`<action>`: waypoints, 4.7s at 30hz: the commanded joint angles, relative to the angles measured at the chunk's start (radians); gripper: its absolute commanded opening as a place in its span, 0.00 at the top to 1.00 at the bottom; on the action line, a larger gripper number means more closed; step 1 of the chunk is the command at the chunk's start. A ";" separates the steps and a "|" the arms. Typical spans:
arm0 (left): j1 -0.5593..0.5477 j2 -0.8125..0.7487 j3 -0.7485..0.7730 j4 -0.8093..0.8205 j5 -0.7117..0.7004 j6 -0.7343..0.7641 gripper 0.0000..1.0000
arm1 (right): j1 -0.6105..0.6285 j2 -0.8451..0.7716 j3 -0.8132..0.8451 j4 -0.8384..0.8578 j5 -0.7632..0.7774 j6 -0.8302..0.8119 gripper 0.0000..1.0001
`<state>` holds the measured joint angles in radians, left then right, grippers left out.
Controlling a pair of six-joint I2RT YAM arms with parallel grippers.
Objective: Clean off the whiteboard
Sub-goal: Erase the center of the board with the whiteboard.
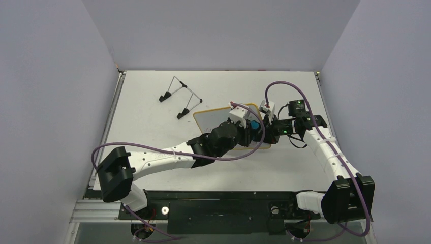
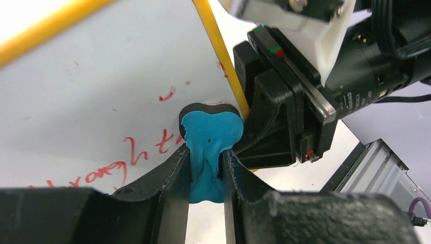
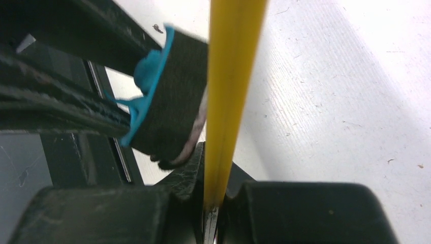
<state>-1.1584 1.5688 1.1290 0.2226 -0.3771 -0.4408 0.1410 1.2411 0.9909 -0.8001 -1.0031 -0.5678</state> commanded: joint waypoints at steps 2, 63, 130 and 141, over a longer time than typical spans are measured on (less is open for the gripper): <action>0.063 -0.075 0.103 0.009 -0.006 0.048 1.00 | 0.022 -0.041 0.007 0.011 -0.067 -0.046 1.00; 0.117 -0.019 0.241 -0.140 -0.114 0.108 1.00 | 0.024 -0.035 0.006 0.007 -0.073 -0.049 1.00; -0.005 -0.038 0.029 -0.040 -0.355 -0.052 1.00 | 0.022 -0.040 0.005 0.006 -0.079 -0.050 1.00; 0.067 -0.135 -0.185 -0.049 -0.431 -0.150 1.00 | 0.022 -0.042 0.004 0.005 -0.083 -0.050 1.00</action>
<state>-1.1709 1.5032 0.9947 0.1864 -0.7509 -0.5533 0.1513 1.2392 0.9833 -0.8154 -1.0130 -0.5671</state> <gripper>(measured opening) 0.217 0.021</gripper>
